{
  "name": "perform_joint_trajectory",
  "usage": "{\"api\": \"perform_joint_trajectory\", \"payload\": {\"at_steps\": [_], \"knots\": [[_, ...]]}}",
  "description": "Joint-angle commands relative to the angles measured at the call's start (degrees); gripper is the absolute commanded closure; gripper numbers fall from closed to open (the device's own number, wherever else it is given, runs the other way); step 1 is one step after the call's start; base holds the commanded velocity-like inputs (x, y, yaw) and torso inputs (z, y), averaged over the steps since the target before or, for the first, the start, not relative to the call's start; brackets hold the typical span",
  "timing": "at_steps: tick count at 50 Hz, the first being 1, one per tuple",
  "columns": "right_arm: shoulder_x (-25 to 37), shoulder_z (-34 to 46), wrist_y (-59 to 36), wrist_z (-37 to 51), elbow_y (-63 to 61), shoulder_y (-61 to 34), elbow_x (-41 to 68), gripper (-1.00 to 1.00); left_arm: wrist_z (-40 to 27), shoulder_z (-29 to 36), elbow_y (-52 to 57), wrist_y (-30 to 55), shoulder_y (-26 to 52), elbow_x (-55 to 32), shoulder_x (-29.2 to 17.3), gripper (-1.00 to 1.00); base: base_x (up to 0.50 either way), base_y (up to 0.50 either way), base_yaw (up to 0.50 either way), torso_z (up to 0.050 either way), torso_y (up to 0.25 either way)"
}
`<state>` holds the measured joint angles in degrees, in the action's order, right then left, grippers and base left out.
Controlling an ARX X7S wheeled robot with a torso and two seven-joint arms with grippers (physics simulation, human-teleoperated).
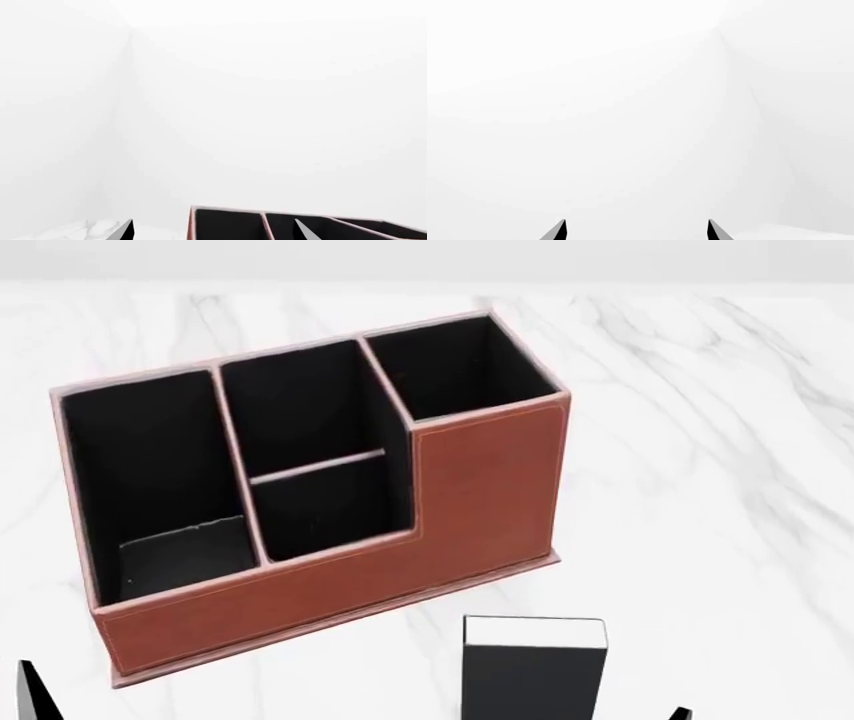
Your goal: Pick up the book and place it in the back compartment of the caddy.
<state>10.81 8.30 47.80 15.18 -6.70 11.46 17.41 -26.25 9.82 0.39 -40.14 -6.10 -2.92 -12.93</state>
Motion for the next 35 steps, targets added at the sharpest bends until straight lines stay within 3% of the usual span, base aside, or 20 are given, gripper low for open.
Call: {"api": "perform_joint_trajectory", "payload": {"at_steps": [1,35], "knots": [[0.15,0.16,0.13,0.21,0.07,-0.02,-0.05,-1.00,-0.31,0.21,0.02,-0.03,0.03,-0.03,-0.23,-1.00,0.11,0.00,0.00,0.000,0.000],[0.50,0.71,0.36,0.74,0.35,-0.20,-0.27,-1.00,-1.18,0.92,0.04,0.07,0.12,0.14,-0.79,-1.00,0.11,0.00,0.00,0.000,0.000]]}}
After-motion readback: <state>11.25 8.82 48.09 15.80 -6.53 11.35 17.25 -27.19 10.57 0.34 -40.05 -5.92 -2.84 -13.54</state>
